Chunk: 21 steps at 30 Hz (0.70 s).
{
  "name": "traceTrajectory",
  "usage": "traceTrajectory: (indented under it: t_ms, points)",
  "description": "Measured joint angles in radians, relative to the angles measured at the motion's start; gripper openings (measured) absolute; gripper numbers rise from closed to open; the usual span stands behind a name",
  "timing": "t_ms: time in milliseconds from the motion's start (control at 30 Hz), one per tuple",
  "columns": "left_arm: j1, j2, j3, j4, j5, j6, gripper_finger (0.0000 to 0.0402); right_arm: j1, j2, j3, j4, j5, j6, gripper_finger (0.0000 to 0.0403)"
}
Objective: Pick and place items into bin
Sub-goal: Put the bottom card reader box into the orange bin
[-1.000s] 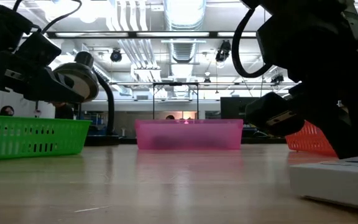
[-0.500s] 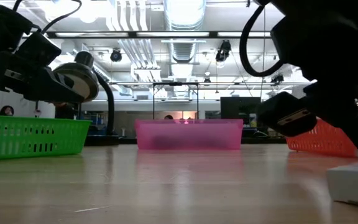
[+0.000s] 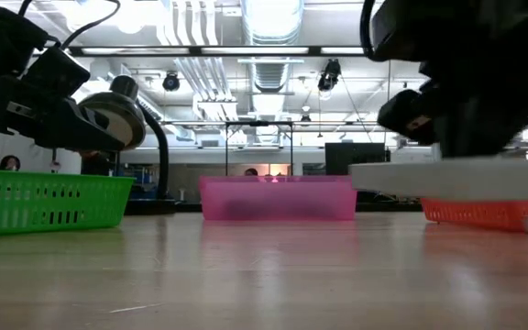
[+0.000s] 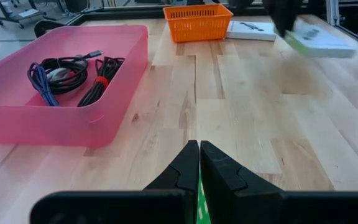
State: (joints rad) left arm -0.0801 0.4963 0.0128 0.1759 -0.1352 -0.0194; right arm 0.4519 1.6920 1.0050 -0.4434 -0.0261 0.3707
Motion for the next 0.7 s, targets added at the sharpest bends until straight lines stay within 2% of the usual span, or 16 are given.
traceTrajectory:
  t_ms: [233,433,567,700]
  points:
    - [0.000,-0.001,0.000,0.000,0.000,0.000,0.0000,0.001,-0.152,0.000,-0.108,0.221,0.296,0.0008]
    - [0.000,0.001,0.000,0.000,0.000,0.000,0.0000,0.000,-0.301,-0.002,-0.384,0.411,0.541,0.0008]
    - [0.000,0.000,0.000,0.000,0.000,0.000,0.0000,0.000,-0.377,-0.022,-0.532,0.470,0.715,0.0008]
    - [0.000,-0.001,0.000,0.000,0.000,0.000,0.0000,0.000,-0.434,-0.077,-0.555,0.474,0.854,0.0008]
